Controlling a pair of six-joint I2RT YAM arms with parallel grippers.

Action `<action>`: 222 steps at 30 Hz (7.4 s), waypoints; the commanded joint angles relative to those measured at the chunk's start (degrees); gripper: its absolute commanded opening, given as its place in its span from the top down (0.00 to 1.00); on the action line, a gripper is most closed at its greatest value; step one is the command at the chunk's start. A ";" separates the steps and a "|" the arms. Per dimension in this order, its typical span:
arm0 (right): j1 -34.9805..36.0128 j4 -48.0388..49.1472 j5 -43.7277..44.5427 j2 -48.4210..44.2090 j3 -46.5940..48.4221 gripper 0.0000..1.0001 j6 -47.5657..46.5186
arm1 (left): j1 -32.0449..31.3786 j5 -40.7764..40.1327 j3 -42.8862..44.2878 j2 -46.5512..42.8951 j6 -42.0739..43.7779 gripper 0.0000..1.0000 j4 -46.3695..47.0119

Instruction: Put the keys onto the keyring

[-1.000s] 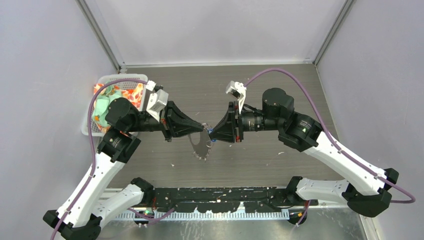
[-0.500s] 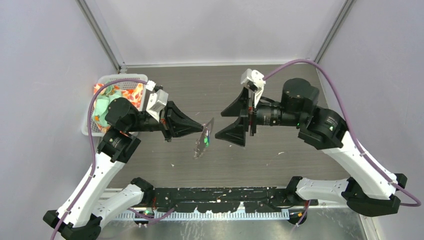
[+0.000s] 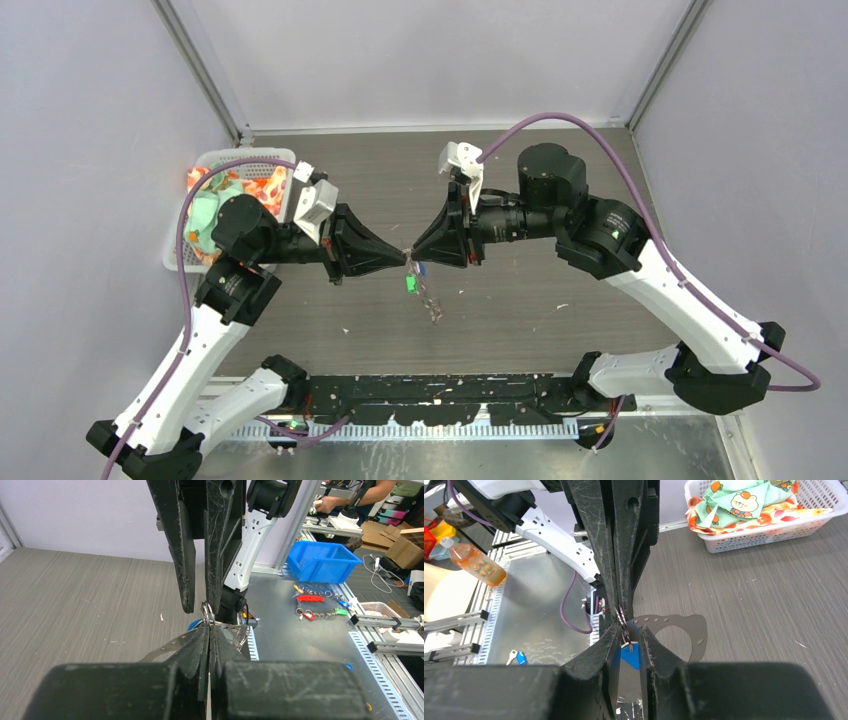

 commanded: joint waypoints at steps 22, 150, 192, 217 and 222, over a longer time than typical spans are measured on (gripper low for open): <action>-0.12 6.44 -4.89 -0.94 -1.55 0.88 2.58 | -0.17 -0.11 2.32 -0.75 -0.33 1.00 0.94; 1.95 11.76 5.52 -8.73 -11.55 0.90 13.62 | -0.79 -3.01 3.70 0.32 -3.20 1.00 5.87; 2.01 2.12 4.98 -1.64 1.52 0.66 7.13 | -0.79 -2.48 2.31 0.13 -2.59 1.00 4.33; 2.10 -18.92 1.83 7.34 9.88 0.99 1.68 | -0.78 6.22 6.53 5.67 21.34 0.62 -23.89; 2.62 -21.72 1.31 9.41 12.15 0.99 0.62 | -0.79 8.59 7.69 6.55 22.28 0.70 -25.64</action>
